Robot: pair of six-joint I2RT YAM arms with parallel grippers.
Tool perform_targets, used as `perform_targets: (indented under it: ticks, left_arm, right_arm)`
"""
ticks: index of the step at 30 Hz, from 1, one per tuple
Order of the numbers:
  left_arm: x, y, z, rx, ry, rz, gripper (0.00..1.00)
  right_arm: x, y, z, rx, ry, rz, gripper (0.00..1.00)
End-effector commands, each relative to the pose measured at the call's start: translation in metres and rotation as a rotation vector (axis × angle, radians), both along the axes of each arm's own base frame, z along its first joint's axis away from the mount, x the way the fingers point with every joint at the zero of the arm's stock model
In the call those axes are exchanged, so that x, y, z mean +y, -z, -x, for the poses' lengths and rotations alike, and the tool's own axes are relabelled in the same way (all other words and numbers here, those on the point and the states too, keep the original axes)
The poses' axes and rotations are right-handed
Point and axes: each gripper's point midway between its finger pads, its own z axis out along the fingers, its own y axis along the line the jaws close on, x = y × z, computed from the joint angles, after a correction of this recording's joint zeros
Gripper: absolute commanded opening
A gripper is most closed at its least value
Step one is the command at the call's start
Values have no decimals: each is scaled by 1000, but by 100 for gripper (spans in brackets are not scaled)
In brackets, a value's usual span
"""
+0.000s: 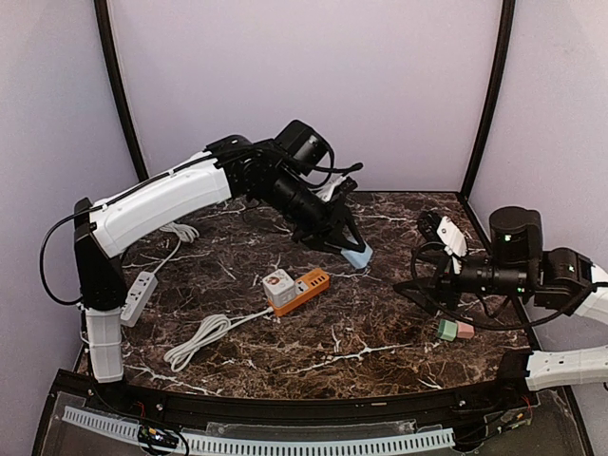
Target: Insert the plug
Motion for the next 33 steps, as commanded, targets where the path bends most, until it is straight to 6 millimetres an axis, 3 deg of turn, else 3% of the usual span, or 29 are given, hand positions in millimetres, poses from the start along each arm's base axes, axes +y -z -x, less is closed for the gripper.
perform_targets:
  ticks: [1,4,6,7,14,27,33]
  left_arm:
    - [27,-41,-1,-112,19,27,1]
    - [36,-42,-9,-154,24,12,1]
    - [40,-44,-12,-179,31,6,1]
    - [42,-45,-14,-193,28,-2,1]
    - [54,-53,-28,-380,79,-43,1]
    - [90,-45,-66,-679,125,-273,1]
    - [99,-27,-84,-756,196,-374,1]
  right_arm:
    - [-3,9,1,34,27,-2,85]
    - [-5,10,-1,32,44,2,86]
    - [-7,11,-4,45,69,-3,98]
    - [-7,12,-4,48,76,-1,98]
    - [-6,23,-8,84,102,18,99]
    - [-3,37,-13,89,109,65,99]
    - [3,35,-14,75,81,84,99]
